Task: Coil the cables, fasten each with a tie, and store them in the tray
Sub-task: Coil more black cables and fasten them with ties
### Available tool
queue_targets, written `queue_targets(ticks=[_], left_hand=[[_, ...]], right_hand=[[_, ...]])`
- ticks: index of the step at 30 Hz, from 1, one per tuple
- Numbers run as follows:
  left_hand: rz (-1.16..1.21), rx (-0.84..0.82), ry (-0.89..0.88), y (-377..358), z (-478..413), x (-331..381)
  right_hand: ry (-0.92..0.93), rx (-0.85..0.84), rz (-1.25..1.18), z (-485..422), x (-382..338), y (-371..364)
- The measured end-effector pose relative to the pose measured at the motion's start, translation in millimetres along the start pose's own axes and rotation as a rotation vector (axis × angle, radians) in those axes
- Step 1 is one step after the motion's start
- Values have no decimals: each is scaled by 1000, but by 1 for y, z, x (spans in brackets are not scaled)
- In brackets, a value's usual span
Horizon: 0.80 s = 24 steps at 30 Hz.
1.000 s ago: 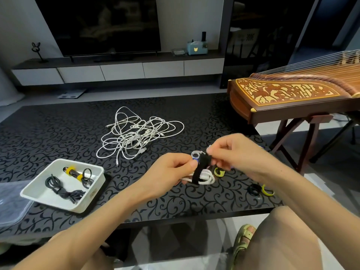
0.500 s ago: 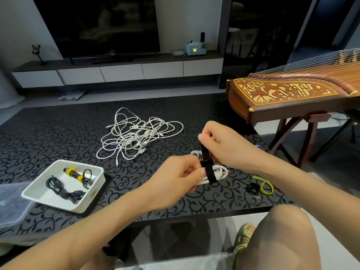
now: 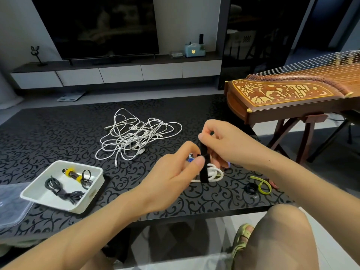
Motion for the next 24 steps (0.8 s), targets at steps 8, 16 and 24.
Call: queue_targets(ticks=[8, 16, 24], left_hand=[[-72, -69, -55, -3, -5, 4], [-137, 63, -132, 2, -4, 6], [-2, -2, 4, 1, -17, -17]], right_hand=[[-147, -39, -193, -8, 3, -6], [-206, 205, -101, -25, 25, -4], [-470, 189, -423, -25, 61, -43]])
Point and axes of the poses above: each hand's wrist, its own z-axis away from the middle knuckle, its own y-axis out of the back of the hand, x = y × z, the point moved 1 cm from there along -z, towards the middle knuckle
